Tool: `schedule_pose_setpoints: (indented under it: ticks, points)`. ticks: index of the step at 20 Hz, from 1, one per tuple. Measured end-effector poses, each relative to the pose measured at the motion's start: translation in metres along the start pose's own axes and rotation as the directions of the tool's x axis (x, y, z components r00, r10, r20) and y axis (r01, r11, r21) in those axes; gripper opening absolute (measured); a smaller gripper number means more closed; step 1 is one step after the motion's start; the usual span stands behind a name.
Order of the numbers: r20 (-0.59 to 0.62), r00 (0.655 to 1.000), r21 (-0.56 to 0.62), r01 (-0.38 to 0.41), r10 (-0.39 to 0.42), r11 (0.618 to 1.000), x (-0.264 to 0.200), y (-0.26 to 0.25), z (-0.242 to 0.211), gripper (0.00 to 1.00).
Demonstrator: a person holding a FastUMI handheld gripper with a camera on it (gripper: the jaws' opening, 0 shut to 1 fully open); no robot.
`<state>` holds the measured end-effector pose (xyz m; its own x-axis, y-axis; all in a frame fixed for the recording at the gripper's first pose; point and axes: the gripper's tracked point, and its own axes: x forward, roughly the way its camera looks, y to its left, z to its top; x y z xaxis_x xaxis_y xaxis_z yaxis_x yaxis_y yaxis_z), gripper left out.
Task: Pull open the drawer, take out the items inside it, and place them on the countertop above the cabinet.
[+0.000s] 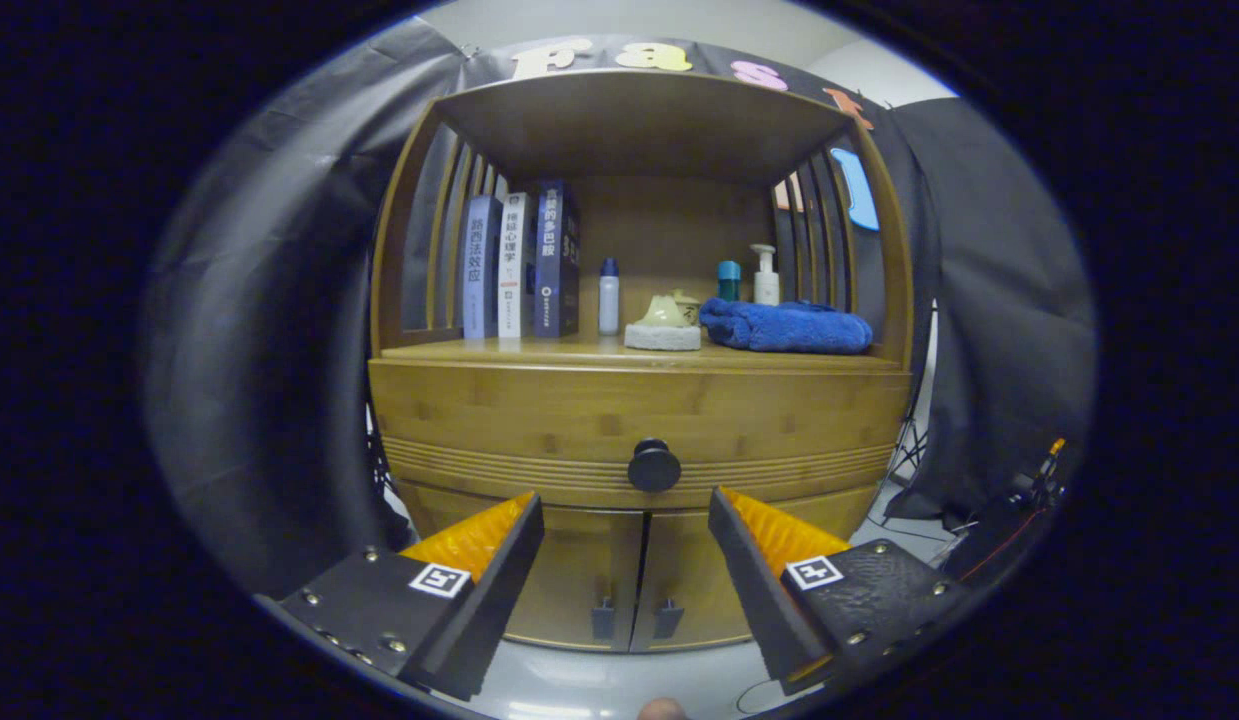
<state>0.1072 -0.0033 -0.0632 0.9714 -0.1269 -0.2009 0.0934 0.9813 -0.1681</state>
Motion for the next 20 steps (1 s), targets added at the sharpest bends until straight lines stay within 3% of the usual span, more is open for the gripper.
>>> schedule_pose_setpoints:
  ticks: [2, 5, 12, 15, 20]
  points:
    - [-0.029, 0.999, 0.031, -0.021, 0.022, 0.999, -0.030, 0.007, 0.006, 0.99]
    - [0.043, 0.997, 0.096, -0.063, 0.059, 0.993, -0.067, 0.006, 0.054, 0.99]
    - [0.111, 0.991, 0.075, -0.079, 0.071, 0.994, -0.122, -0.009, 0.140, 0.99]
    - [0.117, 0.990, 0.014, -0.075, 0.073, 0.997, -0.139, -0.014, 0.154, 0.99]
    - [0.083, 0.992, 0.035, -0.094, 0.091, 0.995, -0.163, -0.023, 0.164, 0.99]
